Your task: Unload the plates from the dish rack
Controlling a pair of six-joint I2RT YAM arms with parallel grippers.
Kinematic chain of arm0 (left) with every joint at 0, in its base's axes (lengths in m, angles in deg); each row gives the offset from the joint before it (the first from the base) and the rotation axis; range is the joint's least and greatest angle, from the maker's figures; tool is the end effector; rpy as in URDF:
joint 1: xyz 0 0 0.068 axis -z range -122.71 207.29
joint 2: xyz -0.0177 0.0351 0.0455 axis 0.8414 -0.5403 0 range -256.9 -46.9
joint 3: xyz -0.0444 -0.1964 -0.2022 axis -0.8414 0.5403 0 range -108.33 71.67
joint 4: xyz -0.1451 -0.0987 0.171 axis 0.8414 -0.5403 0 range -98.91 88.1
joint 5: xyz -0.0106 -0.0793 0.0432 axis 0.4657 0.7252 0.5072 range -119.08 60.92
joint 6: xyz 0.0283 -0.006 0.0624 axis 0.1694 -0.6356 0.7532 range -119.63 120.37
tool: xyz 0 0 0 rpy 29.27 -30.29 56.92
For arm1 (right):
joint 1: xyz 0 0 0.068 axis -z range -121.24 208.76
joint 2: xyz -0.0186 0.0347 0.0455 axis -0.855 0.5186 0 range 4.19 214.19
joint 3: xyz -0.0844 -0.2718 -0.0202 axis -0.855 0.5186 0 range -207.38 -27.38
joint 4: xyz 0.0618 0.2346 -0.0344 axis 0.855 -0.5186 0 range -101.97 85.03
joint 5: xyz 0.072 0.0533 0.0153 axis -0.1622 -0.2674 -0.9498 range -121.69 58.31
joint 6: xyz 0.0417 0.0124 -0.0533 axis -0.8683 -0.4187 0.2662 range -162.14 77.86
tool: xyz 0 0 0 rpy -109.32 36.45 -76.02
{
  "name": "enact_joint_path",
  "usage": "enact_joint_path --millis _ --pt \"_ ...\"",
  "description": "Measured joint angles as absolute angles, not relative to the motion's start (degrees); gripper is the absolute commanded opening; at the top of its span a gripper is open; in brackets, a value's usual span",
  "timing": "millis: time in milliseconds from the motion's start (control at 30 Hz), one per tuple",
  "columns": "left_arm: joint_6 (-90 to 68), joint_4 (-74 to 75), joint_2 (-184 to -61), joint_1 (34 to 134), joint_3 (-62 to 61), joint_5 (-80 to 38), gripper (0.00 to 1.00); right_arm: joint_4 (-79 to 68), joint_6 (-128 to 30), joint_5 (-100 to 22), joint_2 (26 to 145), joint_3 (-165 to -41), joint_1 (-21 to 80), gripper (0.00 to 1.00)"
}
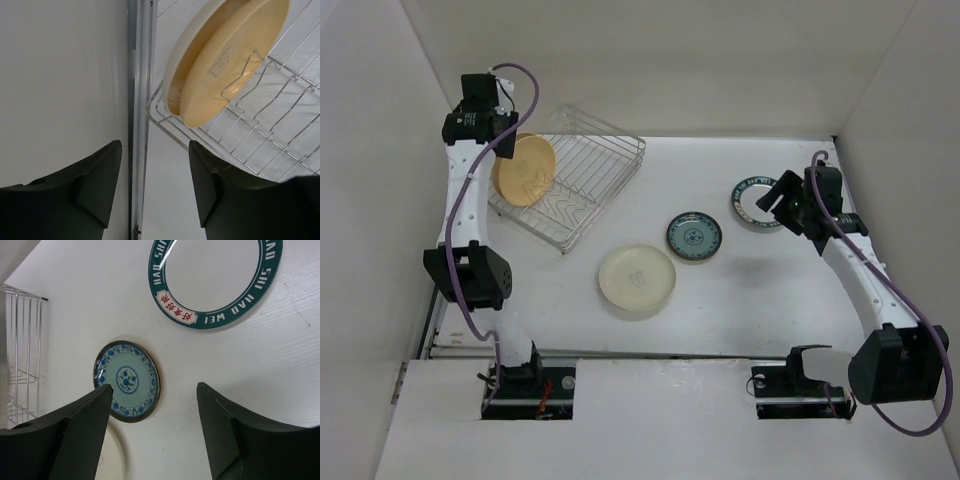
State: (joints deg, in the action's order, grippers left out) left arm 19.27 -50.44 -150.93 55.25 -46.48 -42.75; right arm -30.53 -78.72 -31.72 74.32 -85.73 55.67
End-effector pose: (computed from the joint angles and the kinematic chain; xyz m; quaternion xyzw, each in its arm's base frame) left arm 0.3979 0.0273 0.4236 0.0738 0.8770 0.1877 0.4361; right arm 0.2633 0.0142 0.3076 0.2581 0.8583 0.1507 0.4171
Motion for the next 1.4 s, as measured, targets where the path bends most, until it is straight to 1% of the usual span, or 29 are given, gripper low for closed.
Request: enact_joint_path --millis 100,133,233,300,400,833,900,967,1100,1167,1200,1233,1300,1400 --pt "20.6 -50.4 -152.3 54.3 -46.5 -40.7 0.38 -30.5 -78.5 -31.7 74.3 -85.7 55.3 0.74" --pt "21.0 -50.4 -153.0 54.4 -46.7 -39.9 0.31 -30.5 -78.5 -31.7 74.4 -85.8 55.3 0.74" --pt "21.8 -50.4 -156.1 54.7 -48.0 -37.7 0.31 -30.5 -78.4 -31.7 74.8 -85.9 55.3 0.74" --pt "22.2 -50.4 -158.3 54.7 -48.6 -36.1 0.37 -30.5 -78.4 -31.7 75.1 -86.1 55.3 0.74" --pt "22.6 -51.1 -160.9 54.5 -49.6 -33.9 0.42 -30.5 -78.3 -31.7 75.1 -86.3 55.3 0.74" --pt "23.7 -50.5 -164.6 54.2 -52.6 -33.7 0.42 -30.5 -77.9 -31.6 76.2 -86.3 55.3 0.74" --pt "24.1 -50.5 -164.9 54.0 -52.6 -34.0 0.41 -30.5 -77.9 -31.6 76.5 -86.3 55.3 0.74" --pt "24.5 -50.4 -165.4 53.9 -52.8 -34.3 0.37 -30.5 -77.9 -31.6 76.7 -86.3 55.3 0.74" --pt "25.3 -49.5 -167.4 53.7 -53.0 -35.6 0.26 -30.5 -77.9 -31.6 76.7 -86.3 55.3 0.74" --pt "25.6 -49.0 -168.2 53.5 -53.0 -36.2 0.22 -30.5 -77.9 -31.6 76.7 -86.3 55.3 0.74" --pt "25.8 -48.8 -168.4 53.4 -53.0 -36.5 0.19 -30.5 -77.9 -31.6 76.7 -86.3 55.3 0.74" --pt "25.8 -48.7 -168.6 53.3 -53.0 -36.6 0.08 -30.5 -77.9 -31.6 76.7 -86.3 55.3 0.74" --pt "27.2 -48.4 -168.6 53.1 -52.9 -37.8 0.00 -30.5 -77.9 -31.6 76.7 -86.3 55.3 0.74" --pt "28.1 -48.4 -168.7 53.0 -52.9 -38.9 0.00 -30.5 -77.9 -31.6 76.7 -86.3 55.3 0.74"
